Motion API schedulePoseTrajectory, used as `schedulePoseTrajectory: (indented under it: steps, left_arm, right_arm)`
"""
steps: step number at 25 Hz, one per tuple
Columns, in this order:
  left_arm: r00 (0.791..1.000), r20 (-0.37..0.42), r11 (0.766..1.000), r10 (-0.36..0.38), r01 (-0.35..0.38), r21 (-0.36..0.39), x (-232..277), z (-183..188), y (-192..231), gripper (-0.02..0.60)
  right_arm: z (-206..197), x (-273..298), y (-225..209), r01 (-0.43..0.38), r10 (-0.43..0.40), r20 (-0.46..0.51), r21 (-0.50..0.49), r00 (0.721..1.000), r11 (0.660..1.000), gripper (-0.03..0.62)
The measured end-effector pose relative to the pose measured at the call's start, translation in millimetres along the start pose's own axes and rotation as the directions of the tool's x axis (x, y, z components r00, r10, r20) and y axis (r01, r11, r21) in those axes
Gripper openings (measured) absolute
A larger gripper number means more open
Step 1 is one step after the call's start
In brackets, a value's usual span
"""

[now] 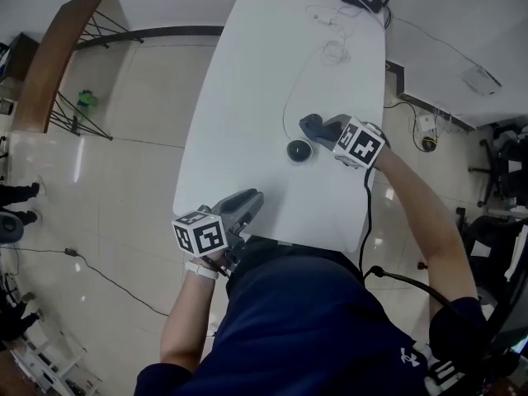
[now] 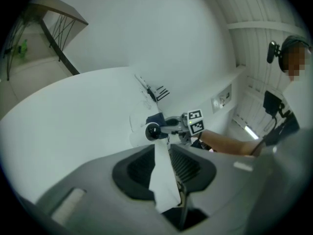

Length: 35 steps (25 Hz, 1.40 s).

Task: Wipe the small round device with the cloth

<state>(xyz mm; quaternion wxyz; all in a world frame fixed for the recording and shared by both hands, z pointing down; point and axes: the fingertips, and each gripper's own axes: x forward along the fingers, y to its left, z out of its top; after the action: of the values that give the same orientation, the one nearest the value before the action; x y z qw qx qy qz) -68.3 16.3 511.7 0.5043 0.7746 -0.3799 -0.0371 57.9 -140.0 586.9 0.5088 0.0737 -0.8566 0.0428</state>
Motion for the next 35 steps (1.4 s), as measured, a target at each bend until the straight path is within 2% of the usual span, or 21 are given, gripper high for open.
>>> schedulePoseTrajectory:
  steps: [3, 5, 7, 9, 10, 12, 14, 18, 21, 26, 28, 30, 32, 35]
  left_arm:
    - [1.0, 0.01, 0.999, 0.029, -0.029, -0.023, -10, -9, 10, 0.101]
    - [0.999, 0.005, 0.999, 0.04, -0.04, -0.033, -14, -14, 16, 0.101]
    - [0.999, -0.008, 0.998, 0.043, -0.043, -0.037, -14, -18, 19, 0.101]
    - [0.999, -0.018, 0.998, 0.043, -0.043, -0.041, -10, -19, 22, 0.101]
    - [0.999, -0.022, 0.998, 0.04, -0.041, -0.043, -8, -19, 22, 0.101]
    - [0.999, -0.028, 0.999, 0.029, -0.03, -0.042, -3, -16, 19, 0.101]
    - [0.999, -0.034, 0.999, 0.015, -0.016, -0.034, 1, -12, 17, 0.101]
    - [0.999, -0.031, 1.0, 0.008, -0.009, -0.02, 6, 1, 19, 0.101]
    - [0.999, -0.021, 0.999, 0.028, -0.028, -0.025, 2, 7, 26, 0.098]
    - [0.998, 0.005, 0.997, 0.066, -0.065, -0.049, -18, 7, 41, 0.098]
    - [0.997, 0.015, 0.995, 0.079, -0.078, -0.065, -26, 5, 47, 0.098]
    - [0.996, 0.019, 0.994, 0.086, -0.085, -0.075, -31, 2, 50, 0.097]
    - [0.996, 0.015, 0.993, 0.087, -0.085, -0.078, -32, 0, 52, 0.097]
    - [0.997, 0.003, 0.994, 0.077, -0.077, -0.074, -27, -3, 51, 0.097]
  right_arm:
    - [-5, 13, 16, -0.049, 0.03, -0.132, -0.143, 0.991, 0.988, 0.069]
    - [-13, 17, 24, -0.055, 0.024, -0.199, -0.151, 0.98, 0.987, 0.069]
    - [-21, 19, 30, -0.026, 0.007, -0.237, -0.076, 0.972, 0.997, 0.069]
    - [-37, 24, 41, 0.0, 0.025, -0.247, 0.101, 0.969, 0.995, 0.069]
    - [-45, 25, 49, 0.0, 0.052, -0.24, 0.209, 0.969, 0.978, 0.069]
    - [-50, 25, 72, -0.028, 0.113, -0.189, 0.403, 0.975, 0.915, 0.069]
    - [-47, 24, 98, -0.084, 0.167, -0.107, 0.542, 0.98, 0.836, 0.069]
    - [-21, 31, 140, -0.215, 0.232, 0.068, 0.684, 0.97, 0.697, 0.069]
    - [6, 44, 147, -0.238, 0.191, 0.149, 0.733, 0.97, 0.637, 0.069]
    - [53, 62, 126, -0.225, 0.04, 0.243, 0.805, 0.969, 0.549, 0.069]
    - [67, 64, 119, -0.218, -0.004, 0.26, 0.818, 0.966, 0.533, 0.069]
    - [73, 65, 116, -0.198, -0.031, 0.256, 0.815, 0.966, 0.544, 0.069]
    - [69, 67, 118, -0.185, -0.033, 0.242, 0.813, 0.97, 0.552, 0.069]
    - [51, 65, 126, -0.179, -0.009, 0.219, 0.817, 0.976, 0.548, 0.069]
